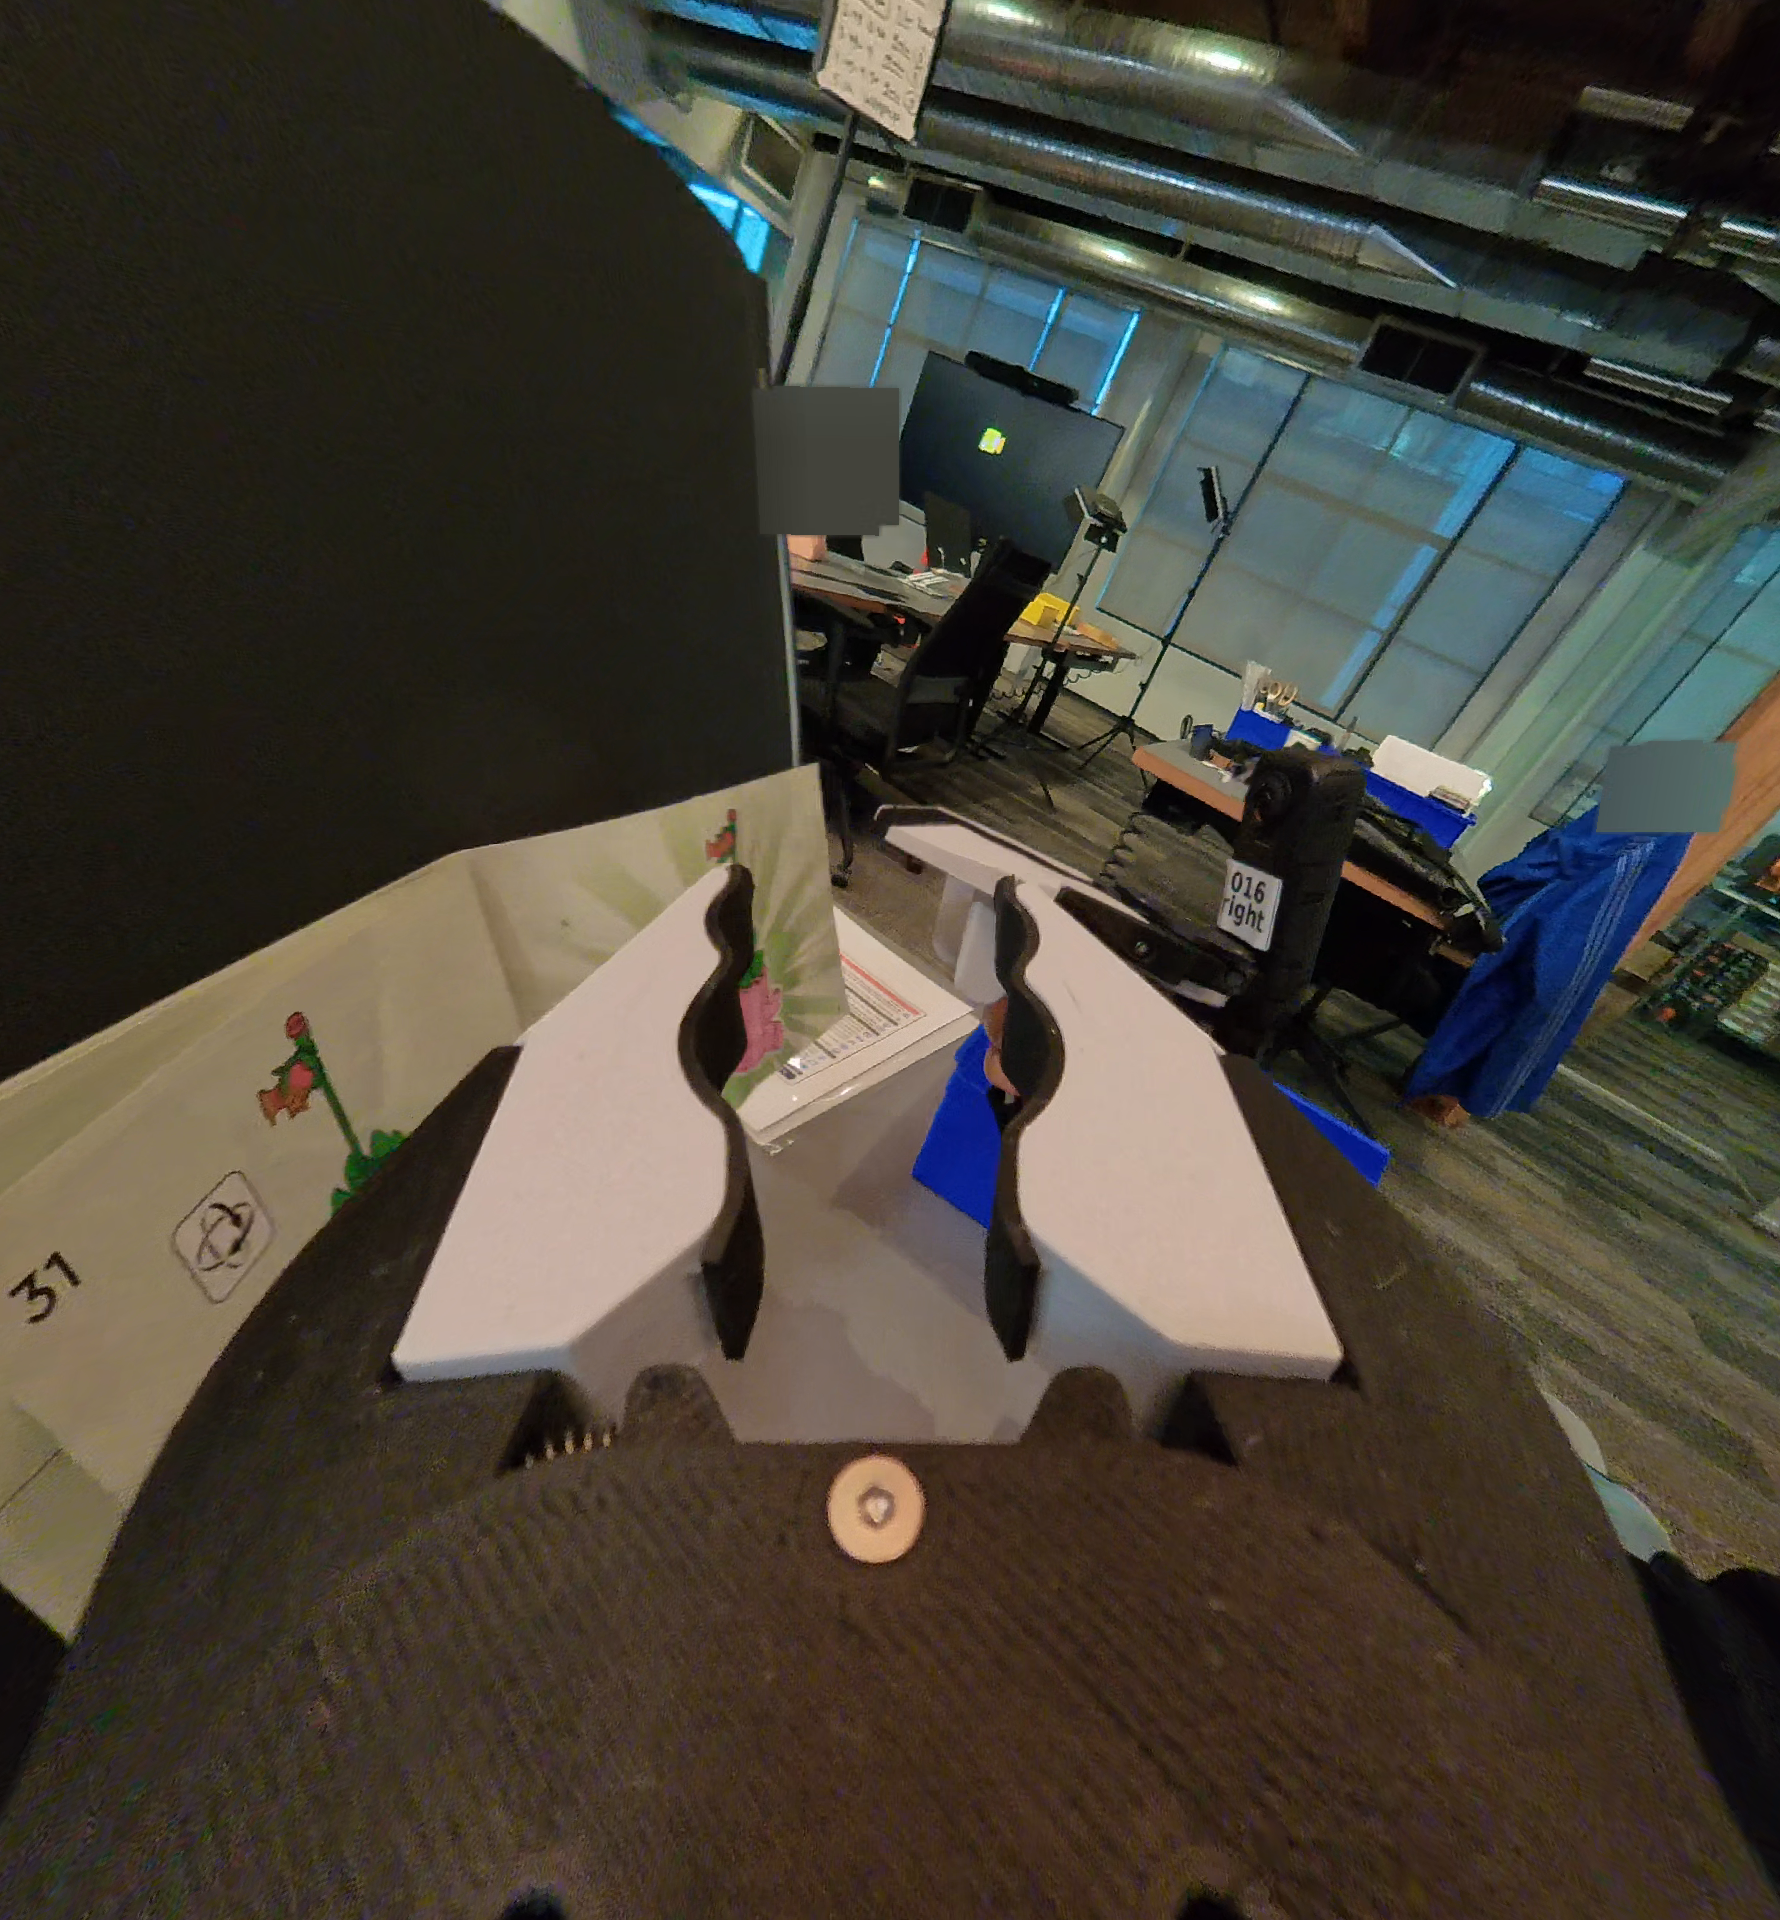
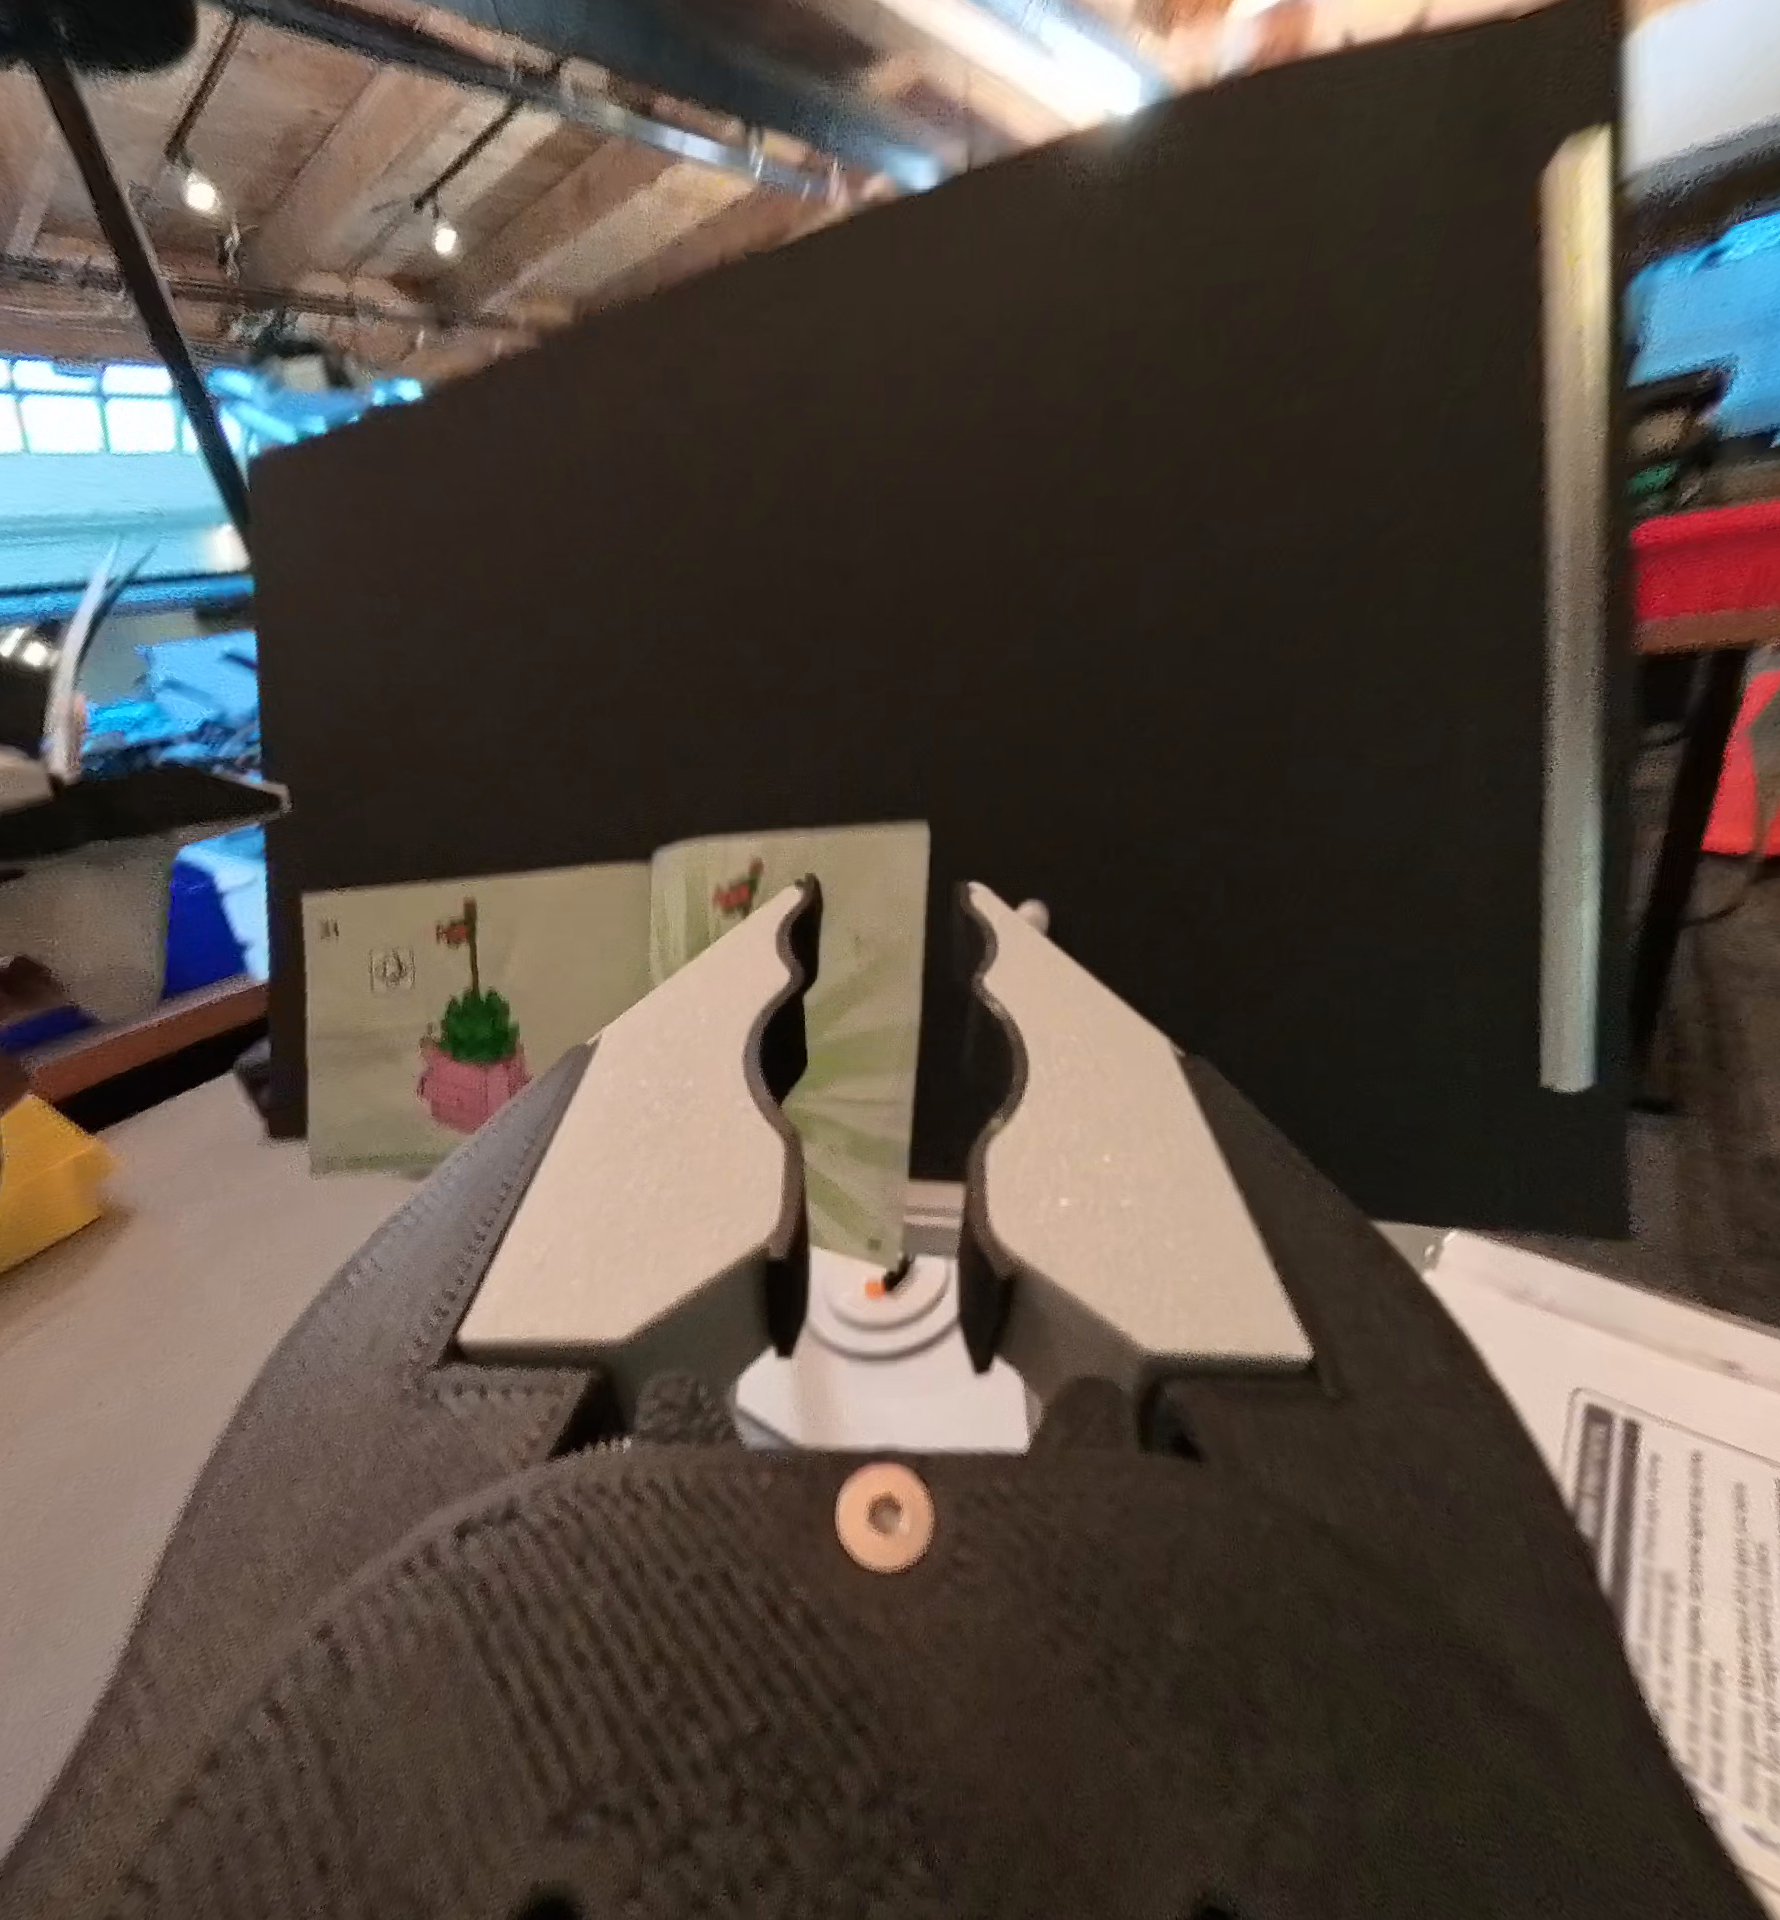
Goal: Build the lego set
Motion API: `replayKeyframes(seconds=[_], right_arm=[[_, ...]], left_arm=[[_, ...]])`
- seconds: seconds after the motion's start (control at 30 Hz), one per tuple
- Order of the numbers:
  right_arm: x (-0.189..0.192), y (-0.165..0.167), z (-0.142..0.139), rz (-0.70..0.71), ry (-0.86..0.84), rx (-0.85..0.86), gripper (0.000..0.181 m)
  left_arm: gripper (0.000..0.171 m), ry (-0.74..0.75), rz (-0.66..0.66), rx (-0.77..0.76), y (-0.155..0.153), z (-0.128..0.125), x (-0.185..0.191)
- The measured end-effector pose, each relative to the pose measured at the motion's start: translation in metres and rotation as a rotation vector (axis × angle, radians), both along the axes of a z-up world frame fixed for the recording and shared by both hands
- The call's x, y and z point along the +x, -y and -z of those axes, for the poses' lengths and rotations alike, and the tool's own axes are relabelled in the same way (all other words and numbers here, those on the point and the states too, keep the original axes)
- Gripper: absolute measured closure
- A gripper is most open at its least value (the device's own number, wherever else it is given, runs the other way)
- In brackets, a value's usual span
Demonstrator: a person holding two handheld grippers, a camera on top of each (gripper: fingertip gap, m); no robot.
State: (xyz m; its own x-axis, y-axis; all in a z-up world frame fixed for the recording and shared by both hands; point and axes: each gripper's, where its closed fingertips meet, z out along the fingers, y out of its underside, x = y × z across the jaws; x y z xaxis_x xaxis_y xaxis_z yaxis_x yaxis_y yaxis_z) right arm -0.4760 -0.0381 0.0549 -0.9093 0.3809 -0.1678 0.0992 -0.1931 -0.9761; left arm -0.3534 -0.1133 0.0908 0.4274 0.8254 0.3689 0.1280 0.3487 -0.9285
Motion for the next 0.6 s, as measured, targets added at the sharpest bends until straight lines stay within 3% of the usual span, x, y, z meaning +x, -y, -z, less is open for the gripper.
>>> replayKeyframes(seconds=[0.17, 0.27, 0.4, 0.6], right_arm=[[0.047, -0.031, -0.05, 0.072, -0.107, -0.234, 0.157], [0.085, -0.047, -0.054, 0.094, -0.171, -0.259, 0.156], [0.127, -0.073, -0.02, 0.158, -0.201, -0.152, 0.154], [0.165, -0.127, 0.087, 0.378, -0.193, 0.042, 0.149]], left_arm=[[0.126, -0.053, 0.0, -0.018, -0.012, -0.015, 0.028], [0.127, -0.038, 0.025, -0.041, -0.022, -0.004, 0.048], [0.139, 0.059, 0.074, -0.034, -0.027, 0.037, 0.072], [0.141, 0.217, 0.109, -0.015, -0.05, 0.126, 0.096]])
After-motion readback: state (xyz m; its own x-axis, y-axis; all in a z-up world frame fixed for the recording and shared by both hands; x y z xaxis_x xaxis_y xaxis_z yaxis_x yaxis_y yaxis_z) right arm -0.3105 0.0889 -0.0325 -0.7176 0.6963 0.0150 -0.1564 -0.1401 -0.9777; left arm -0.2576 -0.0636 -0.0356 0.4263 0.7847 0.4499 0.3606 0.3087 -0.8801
